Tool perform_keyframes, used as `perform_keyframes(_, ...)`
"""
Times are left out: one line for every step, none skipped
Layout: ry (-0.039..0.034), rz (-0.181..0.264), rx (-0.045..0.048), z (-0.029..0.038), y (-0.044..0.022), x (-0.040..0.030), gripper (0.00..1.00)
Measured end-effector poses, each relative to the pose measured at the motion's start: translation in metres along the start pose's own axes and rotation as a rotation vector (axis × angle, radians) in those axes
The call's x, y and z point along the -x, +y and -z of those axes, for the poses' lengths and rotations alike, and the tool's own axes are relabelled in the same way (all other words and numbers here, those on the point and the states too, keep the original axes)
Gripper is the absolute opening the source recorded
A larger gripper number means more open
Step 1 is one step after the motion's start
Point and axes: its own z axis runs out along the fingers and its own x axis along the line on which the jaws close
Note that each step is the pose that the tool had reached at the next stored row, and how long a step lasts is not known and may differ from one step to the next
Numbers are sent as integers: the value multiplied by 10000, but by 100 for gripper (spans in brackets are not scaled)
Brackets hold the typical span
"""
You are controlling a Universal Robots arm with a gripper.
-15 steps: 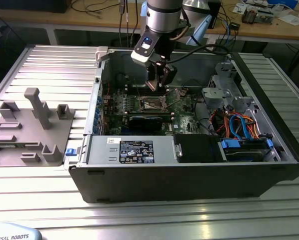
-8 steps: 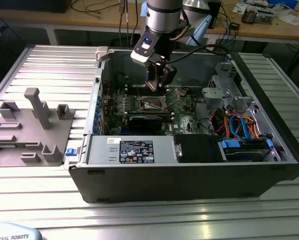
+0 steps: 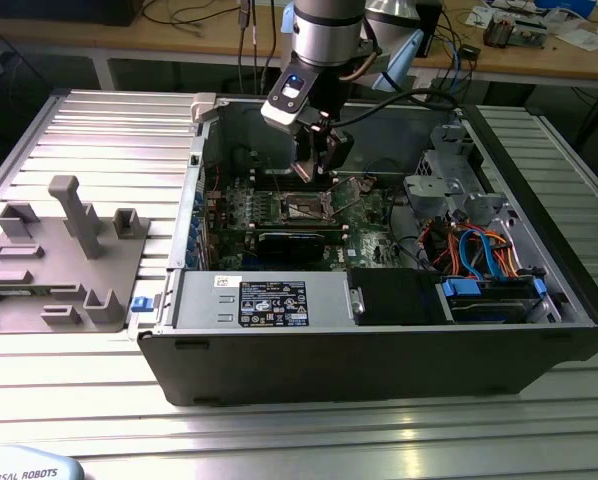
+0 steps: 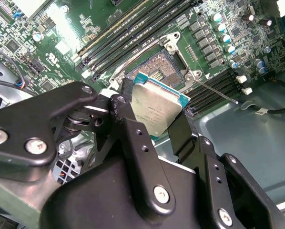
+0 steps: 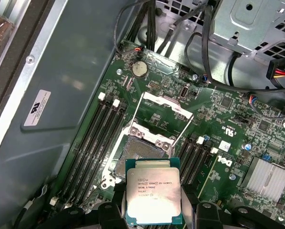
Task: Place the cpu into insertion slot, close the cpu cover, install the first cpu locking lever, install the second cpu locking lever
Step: 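Place the cpu into insertion slot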
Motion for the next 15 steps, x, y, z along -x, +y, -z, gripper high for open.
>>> perform_keyframes(0, -4, 0, 0, 0, 0, 54)
perform_keyframes(0, -9, 0, 0, 0, 0, 54)
perform_keyframes(0, -16, 0, 0, 0, 0, 54)
perform_keyframes(-1, -23, 0, 0, 0, 0, 54)
perform_keyframes(-1, -26, 0, -1, 0, 0, 54)
perform_keyframes(-1, -30, 0, -1, 0, 0, 54)
perform_keyframes(-1, -37, 0, -1, 0, 0, 54)
perform_keyframes(-1, -41, 0, -1, 0, 0, 54)
perform_keyframes(-1, -47, 1, -1, 0, 0, 54)
perform_keyframes(-1, -56, 1, -2, 0, 0, 54)
perform_keyframes(-1, -61, 1, -2, 0, 0, 54)
perform_keyframes(-1, -65, 1, -2, 0, 0, 54)
perform_keyframes(-1, -70, 1, -2, 0, 0, 54)
perform_keyframes(-1, -74, 1, -2, 0, 0, 54)
perform_keyframes(-2, -85, 1, -2, 0, 0, 54)
